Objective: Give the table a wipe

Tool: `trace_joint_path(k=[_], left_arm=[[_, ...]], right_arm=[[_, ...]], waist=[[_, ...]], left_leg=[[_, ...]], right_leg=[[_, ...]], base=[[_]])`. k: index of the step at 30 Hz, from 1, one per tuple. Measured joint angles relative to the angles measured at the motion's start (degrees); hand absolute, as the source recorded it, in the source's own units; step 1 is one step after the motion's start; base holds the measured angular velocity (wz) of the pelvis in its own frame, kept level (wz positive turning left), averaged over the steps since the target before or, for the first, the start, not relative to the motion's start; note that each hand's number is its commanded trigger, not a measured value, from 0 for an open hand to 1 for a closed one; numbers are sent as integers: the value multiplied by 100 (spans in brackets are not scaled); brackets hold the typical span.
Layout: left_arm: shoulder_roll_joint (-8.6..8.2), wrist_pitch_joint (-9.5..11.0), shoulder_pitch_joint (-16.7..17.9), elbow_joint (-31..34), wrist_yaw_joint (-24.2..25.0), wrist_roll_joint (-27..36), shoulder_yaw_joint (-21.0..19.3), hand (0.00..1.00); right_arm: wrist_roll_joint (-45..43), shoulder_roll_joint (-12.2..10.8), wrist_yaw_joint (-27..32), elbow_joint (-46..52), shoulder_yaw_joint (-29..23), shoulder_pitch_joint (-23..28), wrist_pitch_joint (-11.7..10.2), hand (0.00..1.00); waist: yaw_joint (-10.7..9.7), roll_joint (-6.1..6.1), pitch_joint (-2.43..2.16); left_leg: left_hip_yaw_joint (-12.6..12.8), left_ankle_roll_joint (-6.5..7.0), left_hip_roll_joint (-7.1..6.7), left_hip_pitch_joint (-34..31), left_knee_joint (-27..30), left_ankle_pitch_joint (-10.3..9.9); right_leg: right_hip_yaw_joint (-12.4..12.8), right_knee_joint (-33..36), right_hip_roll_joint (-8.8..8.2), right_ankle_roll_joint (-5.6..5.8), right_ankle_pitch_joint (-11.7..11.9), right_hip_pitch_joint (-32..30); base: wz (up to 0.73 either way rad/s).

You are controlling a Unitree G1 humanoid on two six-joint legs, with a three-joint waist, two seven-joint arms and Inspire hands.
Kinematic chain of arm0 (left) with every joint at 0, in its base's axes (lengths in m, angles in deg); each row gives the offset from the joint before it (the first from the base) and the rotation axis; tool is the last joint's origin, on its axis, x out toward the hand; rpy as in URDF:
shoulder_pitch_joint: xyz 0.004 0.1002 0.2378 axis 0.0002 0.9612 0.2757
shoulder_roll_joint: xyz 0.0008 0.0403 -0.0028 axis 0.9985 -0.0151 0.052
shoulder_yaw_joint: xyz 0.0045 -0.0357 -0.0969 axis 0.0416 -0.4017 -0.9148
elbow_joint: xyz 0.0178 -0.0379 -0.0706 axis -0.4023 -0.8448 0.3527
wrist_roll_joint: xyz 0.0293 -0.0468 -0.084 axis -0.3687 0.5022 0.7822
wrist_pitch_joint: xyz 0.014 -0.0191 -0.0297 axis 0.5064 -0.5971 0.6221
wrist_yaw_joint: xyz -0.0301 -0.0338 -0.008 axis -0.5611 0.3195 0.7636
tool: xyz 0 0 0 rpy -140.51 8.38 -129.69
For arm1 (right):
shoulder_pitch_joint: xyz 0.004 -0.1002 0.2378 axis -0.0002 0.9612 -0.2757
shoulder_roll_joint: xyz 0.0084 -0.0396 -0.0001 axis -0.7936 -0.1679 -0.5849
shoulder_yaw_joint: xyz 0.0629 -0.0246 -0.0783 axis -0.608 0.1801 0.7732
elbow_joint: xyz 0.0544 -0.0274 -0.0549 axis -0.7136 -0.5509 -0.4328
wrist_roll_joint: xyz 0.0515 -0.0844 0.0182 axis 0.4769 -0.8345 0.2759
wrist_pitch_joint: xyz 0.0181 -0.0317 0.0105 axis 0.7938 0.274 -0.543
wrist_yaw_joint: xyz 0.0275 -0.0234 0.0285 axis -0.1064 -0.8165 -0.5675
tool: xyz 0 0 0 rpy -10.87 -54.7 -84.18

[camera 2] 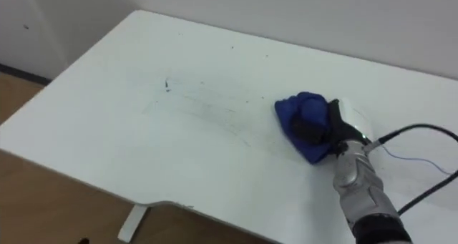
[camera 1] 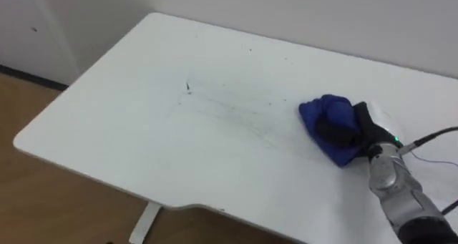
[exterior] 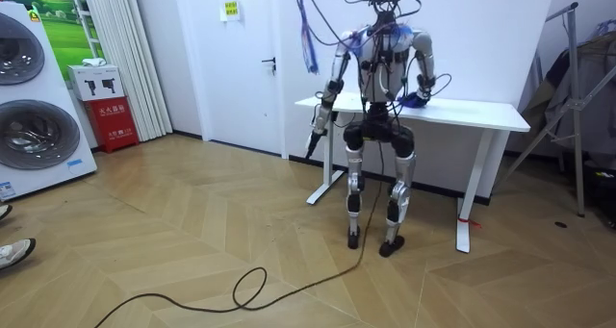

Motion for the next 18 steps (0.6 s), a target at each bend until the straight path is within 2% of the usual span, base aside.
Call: trace_joint_path(k=[1,3,4,5,6,7,8,10,11,13,15,16,17,18], left_arm=[[-11,-4,93,8,-3,61,-13,0],[-46,-6,318,-6,-12,70,-287,0],[-71,-21,462,1,-41,40,-523,0],[-97,-23,617,4,-81,-17,-875,0],[-98,-23,664,5,-109,-25,-1023,0],[-90,-20,748,2,-137,-78,-1390,0],[-82,-21,811,4,-153,-239,-1711,0],[-86,-17,889,5,-191,-439,-1994,0],[-84,-3,935,23,-253,-520,-2056,0],[-70,39,1009,9,-291,-528,-2026,0],[-70,45,976,-13,-265,-523,-1911,0],[-72,46,894,-59,-226,-502,-1743,0],[-86,53,748,-123,-176,-515,-1538,0],[-101,64,663,-167,-146,-517,-1450,0]], right_arm=[[20,49,126,-35,-13,90,-95,100],[42,67,411,-258,-126,319,-325,100],[39,70,635,-448,-424,537,-498,100],[51,79,860,-638,-892,827,-612,100],[100,115,973,-757,-1118,969,-660,100],[307,243,1110,-1019,-1590,1282,-719,100],[520,424,1150,-1322,-2094,1560,-726,100],[798,709,1201,-1710,-2753,1977,-722,100],[1011,869,1210,-1789,-3013,2225,-646,100],[1197,1001,1252,-1770,-3077,2372,-473,100],[1200,992,1245,-1569,-2972,2328,-259,100],[1177,968,1236,-1329,-2732,2186,-11,100],[1074,925,1205,-1046,-2391,1985,297,100],[932,871,1149,-784,-2168,1867,496,100]], waist=[[-34,-33,-28],[-259,-94,-45],[-456,-132,-55],[-646,-198,-112],[-705,-250,-124],[-825,-366,-168],[-938,-453,-177],[-1027,-503,-187],[-1069,-511,-191],[-1094,-481,-186],[-1084,-441,-170],[-1024,-378,-139],[-860,-339,-127],[-762,-301,-122]], left_leg=[[12,-35,-16,85,-201,81],[-45,-71,-55,318,-521,208],[-127,-103,-63,475,-680,247],[-292,-132,-67,546,-755,277],[-346,-136,-77,595,-801,280],[-462,-145,-101,658,-853,283],[-535,-149,-140,695,-855,280],[-588,-162,-163,713,-854,268],[-647,-165,-170,712,-859,264],[-644,-181,-159,724,-872,252],[-639,-224,-104,820,-906,223],[-605,-250,-60,888,-917,193],[-625,-261,-27,906,-934,179],[-671,-274,-10,911,-930,158]], right_leg=[[31,-99,34,-21,13,27],[-75,-314,40,-20,13,259],[-228,-513,43,-2,22,493],[-264,-676,71,113,40,680],[-265,-743,88,192,51,764],[-312,-883,123,318,74,930],[-355,-993,147,344,74,1077],[-324,-1054,192,368,60,1190],[-306,-1046,192,375,56,1211],[-240,-1035,215,374,57,1223],[-137,-1016,270,327,86,1230],[14,-1011,334,282,127,1238],[169,-969,381,235,173,1160],[225,-904,405,204,193,1081]], base=[[-4],[27],[66],[69],[71],[64],[60],[35],[15],[-19],[-48],[-75],[-90],[-116]])
